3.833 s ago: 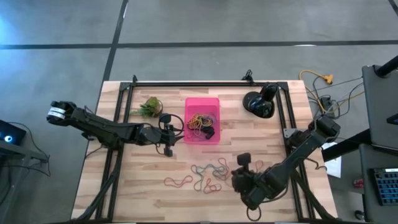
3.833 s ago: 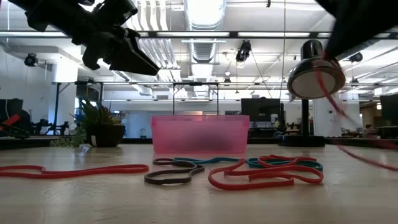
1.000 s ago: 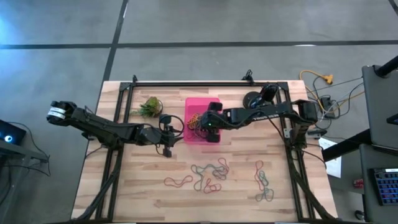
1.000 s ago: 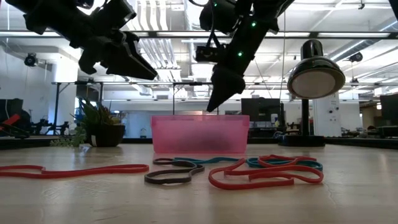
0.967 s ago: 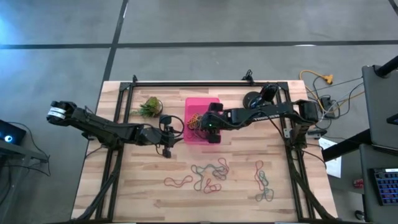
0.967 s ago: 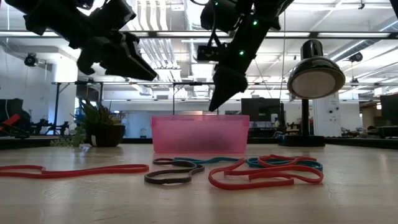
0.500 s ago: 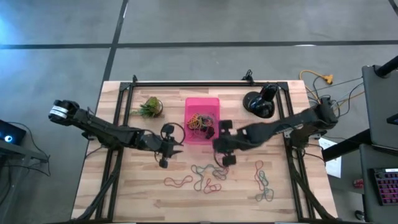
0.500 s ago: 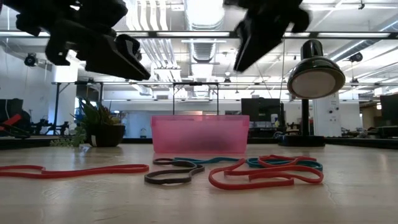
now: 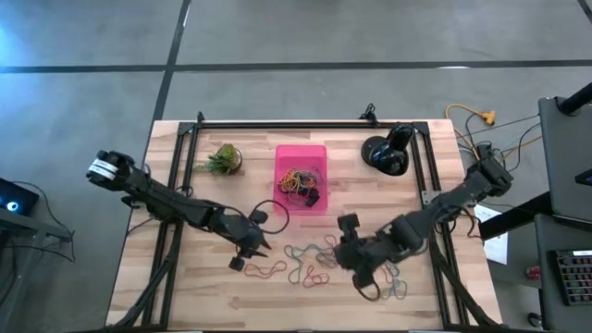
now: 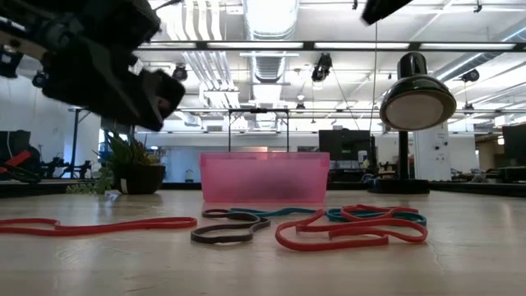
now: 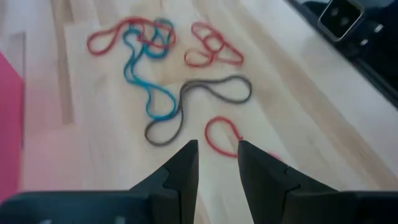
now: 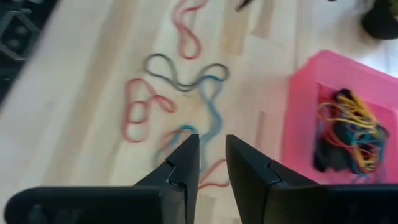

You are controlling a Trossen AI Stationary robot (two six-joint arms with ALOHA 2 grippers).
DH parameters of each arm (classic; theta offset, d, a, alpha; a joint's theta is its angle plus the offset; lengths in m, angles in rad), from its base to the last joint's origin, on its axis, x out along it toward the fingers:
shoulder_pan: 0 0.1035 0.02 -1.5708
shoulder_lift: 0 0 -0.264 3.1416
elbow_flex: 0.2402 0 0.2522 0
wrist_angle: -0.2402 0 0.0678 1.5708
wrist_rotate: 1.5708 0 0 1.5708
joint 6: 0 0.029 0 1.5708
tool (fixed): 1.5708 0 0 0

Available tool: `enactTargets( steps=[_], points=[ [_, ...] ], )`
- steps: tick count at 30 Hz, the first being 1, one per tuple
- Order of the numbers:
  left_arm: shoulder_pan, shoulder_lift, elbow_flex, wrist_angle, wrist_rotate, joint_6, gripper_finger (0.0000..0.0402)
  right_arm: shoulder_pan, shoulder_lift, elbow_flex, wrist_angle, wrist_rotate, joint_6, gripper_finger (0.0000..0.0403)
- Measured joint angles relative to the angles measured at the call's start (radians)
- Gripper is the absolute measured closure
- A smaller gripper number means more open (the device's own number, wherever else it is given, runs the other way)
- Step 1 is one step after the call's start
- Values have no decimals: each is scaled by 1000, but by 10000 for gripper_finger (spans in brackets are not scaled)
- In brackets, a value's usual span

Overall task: Pick and place rubber bands into bin
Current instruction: Put the red rubber bands into the pink bin

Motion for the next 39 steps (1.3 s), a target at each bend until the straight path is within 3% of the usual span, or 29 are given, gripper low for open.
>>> enactTargets(
  steps=[5, 12, 20, 30, 39],
  points=[
    [-35, 89, 8, 87, -7, -2, 304, 74, 0, -2, 0, 77, 47, 335],
    [-92, 220, 114, 86, -75, 65, 304, 145, 0, -3, 2, 153, 73, 334],
    [-120, 299, 271, -179, -236, 76, 304, 196, 0, -9, 3, 201, 113, 340],
    [-123, 398, 405, -352, -242, 31, 304, 232, 1, -63, 12, 237, 186, 340],
    [-122, 410, 420, -390, -239, -21, 304, 241, 2, -104, 55, 236, 188, 344]
  ],
)
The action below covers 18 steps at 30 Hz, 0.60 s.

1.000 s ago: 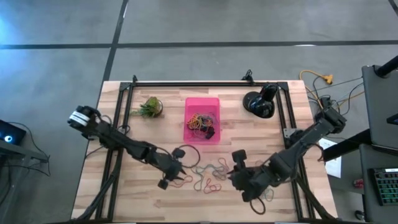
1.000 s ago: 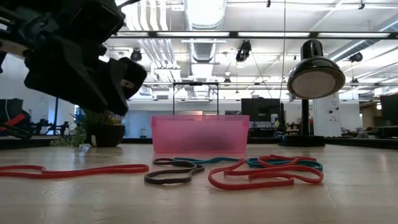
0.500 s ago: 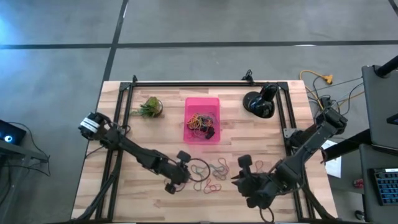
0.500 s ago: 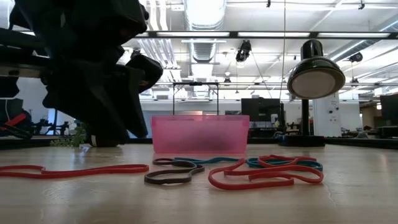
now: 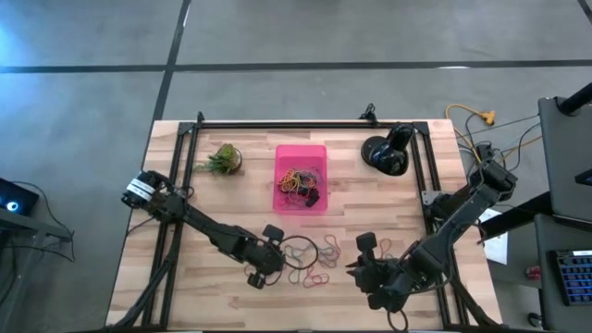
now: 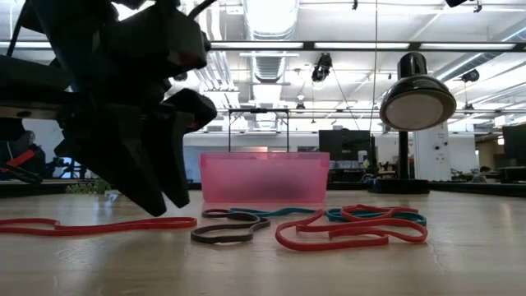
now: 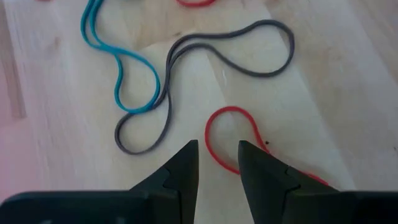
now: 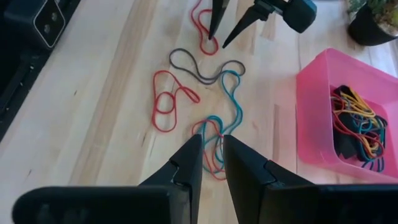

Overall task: Pick and place rubber bands into bin
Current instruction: Put the red rubber bands into the pink bin

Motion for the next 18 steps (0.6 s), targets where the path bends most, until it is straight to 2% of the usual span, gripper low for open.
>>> enactTargets(
  steps=[18],
  points=[
    [29, 45, 15, -5, 38, -59, 304, 2, 0, -23, 22, 0, 18, 344]
  ],
)
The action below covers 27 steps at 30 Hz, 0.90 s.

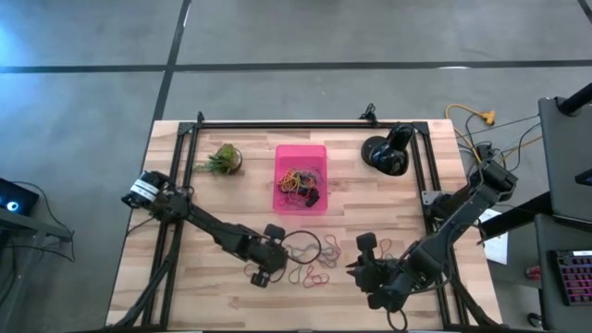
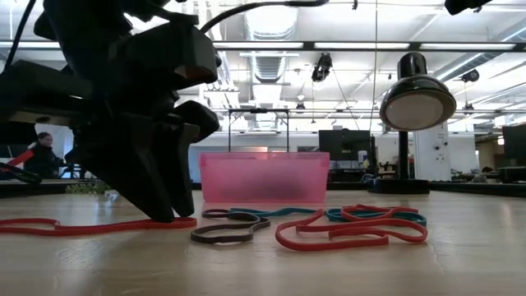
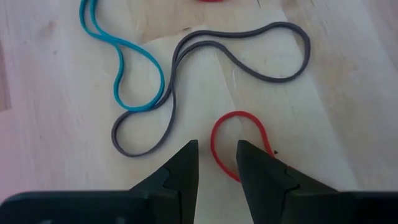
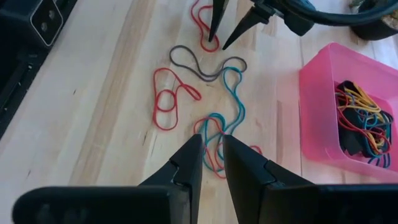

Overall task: Pick and place rubber bands into bin
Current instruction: Put the red rubber bands into the pink bin

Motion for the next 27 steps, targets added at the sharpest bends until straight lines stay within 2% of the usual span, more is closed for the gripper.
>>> enactTargets(
  steps=[9, 12, 18, 22, 27],
  points=[
    [9, 2, 2, -55, 23, -103, 308, 0, 0, 0, 0, 0, 0, 344],
    [10, 2, 1, -65, 30, -106, 326, 0, 0, 0, 1, 0, 0, 345],
    [10, 3, -1, -77, 47, -98, 391, 0, 0, 0, 3, 0, 0, 346],
    [10, 3, -2, -85, 45, -67, 399, 0, 0, 0, 3, 0, 0, 346],
    [7, -8, -1, -110, -15, -43, 401, 0, 0, 0, 2, -1, 0, 346]
  ],
)
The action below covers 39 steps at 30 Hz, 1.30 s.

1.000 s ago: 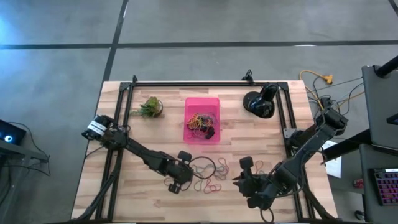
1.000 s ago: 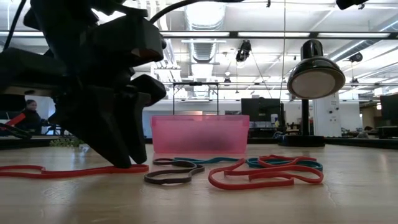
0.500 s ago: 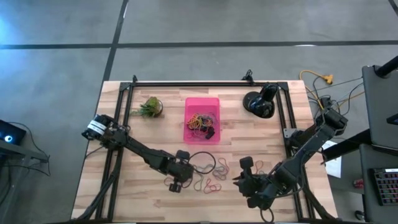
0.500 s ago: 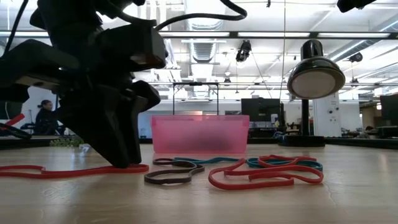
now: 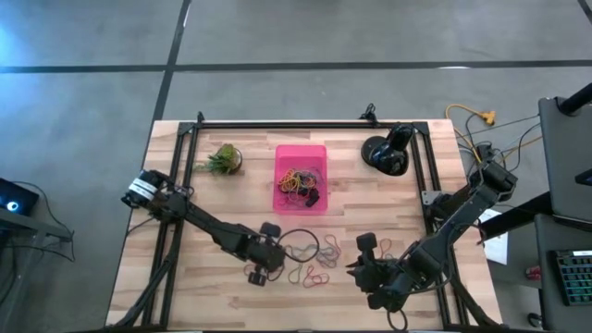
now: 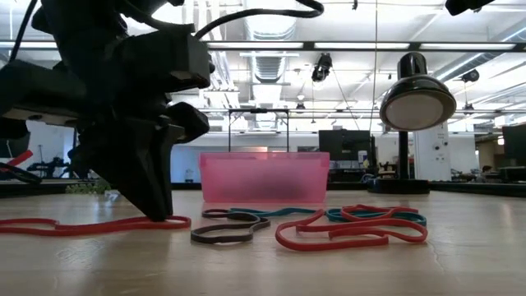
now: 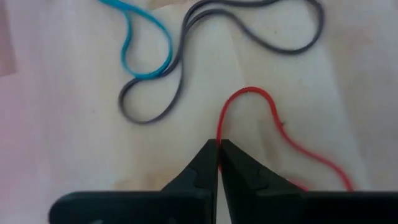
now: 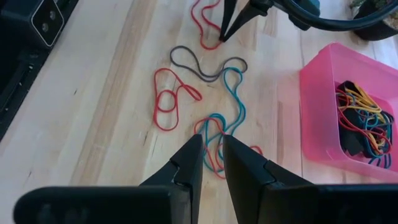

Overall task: Pick and place rubber bands into bin
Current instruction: Put the red rubber bands into the pink bin

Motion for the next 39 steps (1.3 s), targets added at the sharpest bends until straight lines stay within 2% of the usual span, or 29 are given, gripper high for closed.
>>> enactTargets(
  steps=[5, 12, 25, 39],
  points=[
    [-6, -25, 11, -79, -108, 2, 401, 0, 0, -1, 1, 0, 0, 346],
    [-37, -51, 69, -251, -319, -9, 401, 0, -1, -5, 0, -1, 0, 346],
    [-78, -134, 96, -267, -568, 1, 401, 0, -1, -5, -3, -1, 7, 346],
    [-88, -210, 129, -255, -740, 116, 401, 0, -1, -5, -3, -1, 7, 346]
  ],
)
